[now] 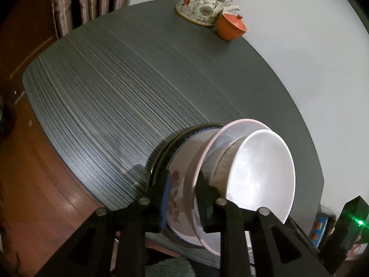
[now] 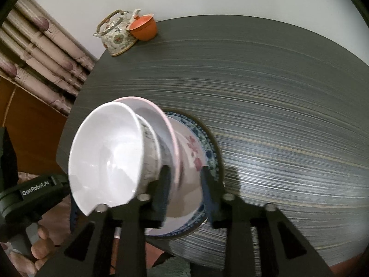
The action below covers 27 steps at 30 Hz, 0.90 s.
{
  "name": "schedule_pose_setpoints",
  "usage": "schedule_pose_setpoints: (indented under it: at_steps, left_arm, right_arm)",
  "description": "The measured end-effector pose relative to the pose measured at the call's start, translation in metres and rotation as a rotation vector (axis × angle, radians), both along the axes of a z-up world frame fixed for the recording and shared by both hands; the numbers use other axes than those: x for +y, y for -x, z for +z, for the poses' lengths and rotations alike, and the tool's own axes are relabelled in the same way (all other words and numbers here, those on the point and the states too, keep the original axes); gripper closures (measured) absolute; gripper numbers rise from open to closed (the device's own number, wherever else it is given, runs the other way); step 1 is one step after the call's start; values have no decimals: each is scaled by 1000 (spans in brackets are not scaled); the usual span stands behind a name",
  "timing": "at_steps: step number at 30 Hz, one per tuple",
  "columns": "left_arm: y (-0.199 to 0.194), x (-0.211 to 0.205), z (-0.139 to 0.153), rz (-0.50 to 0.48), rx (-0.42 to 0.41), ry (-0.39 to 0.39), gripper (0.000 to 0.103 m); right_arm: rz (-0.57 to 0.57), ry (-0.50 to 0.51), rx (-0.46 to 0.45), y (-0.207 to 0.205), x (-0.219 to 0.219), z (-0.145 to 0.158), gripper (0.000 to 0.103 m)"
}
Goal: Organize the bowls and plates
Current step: 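Lower the nested bowls onto the pink-flowered plate stack with the left gripper, then open the left gripper and pull it back from the bowl stack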
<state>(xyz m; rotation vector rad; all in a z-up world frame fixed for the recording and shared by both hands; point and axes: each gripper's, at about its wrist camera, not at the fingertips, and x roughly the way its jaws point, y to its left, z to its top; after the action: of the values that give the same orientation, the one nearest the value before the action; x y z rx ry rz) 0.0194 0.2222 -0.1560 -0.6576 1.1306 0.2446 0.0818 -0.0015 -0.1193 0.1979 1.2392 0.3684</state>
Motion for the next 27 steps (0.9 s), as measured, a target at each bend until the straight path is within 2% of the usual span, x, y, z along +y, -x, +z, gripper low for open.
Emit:
schedule_pose_setpoints:
  at_steps: [11,14,17,27]
  left_arm:
    - [22,0,18,4,-52,-41,68]
    - [34,-5,27,0,-74,-113,65]
    - [46,-13,31,-24,-86,-170,58]
    - [69,-40,31,-76,-105,-269,53]
  right_arm:
    - [-6,-23,-10,11,-16,4,39]
    - [-3,-26,-31,18,-21,10,35]
    - [13,-5,-83,28,-21,19,29]
    - [81,21,-181,59,-19,26,13]
